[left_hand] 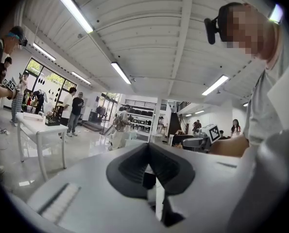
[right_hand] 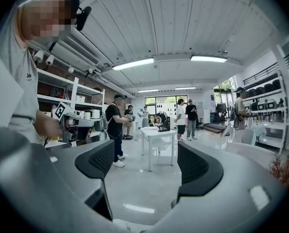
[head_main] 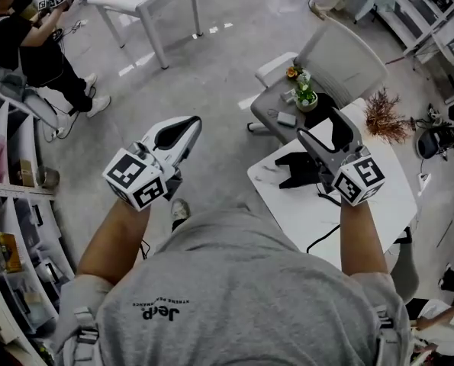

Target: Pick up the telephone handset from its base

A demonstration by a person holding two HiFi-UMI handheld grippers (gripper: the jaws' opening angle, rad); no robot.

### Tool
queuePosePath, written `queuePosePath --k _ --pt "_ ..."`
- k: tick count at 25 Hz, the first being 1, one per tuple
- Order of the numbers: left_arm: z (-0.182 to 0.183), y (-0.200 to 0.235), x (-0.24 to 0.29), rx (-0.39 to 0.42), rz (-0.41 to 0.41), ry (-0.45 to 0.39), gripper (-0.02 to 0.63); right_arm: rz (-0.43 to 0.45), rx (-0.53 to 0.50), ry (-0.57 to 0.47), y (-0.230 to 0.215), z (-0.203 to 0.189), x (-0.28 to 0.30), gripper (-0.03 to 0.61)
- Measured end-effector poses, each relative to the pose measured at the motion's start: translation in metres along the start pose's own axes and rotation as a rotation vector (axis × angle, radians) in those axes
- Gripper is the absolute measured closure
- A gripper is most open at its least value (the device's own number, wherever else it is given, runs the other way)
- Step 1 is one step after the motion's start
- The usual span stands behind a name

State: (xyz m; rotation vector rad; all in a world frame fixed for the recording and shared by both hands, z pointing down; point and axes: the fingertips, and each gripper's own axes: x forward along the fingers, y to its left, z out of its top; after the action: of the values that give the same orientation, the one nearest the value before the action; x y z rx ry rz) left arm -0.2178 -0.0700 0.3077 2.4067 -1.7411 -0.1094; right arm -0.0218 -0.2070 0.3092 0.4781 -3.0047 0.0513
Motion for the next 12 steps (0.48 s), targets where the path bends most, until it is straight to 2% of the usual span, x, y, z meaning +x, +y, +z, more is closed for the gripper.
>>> queuePosePath --k 4,7,12 --pt "0.000 0.027 0.013 0.001 -0.081 -0.001 0.563 -0.076 -0.017 0.000 -0.007 -0.001 0.014 0.195" --pt "0.002 0.044 0.018 0.006 -0.154 0.010 0.563 -0.168 -0.026 0.022 -0.010 -0.001 0.013 0.195" --pt "0.005 0.046 0.039 0.052 -0.283 0.055 0.563 -0.289 -0.027 0.062 -0.018 -0.004 -0.003 0.195"
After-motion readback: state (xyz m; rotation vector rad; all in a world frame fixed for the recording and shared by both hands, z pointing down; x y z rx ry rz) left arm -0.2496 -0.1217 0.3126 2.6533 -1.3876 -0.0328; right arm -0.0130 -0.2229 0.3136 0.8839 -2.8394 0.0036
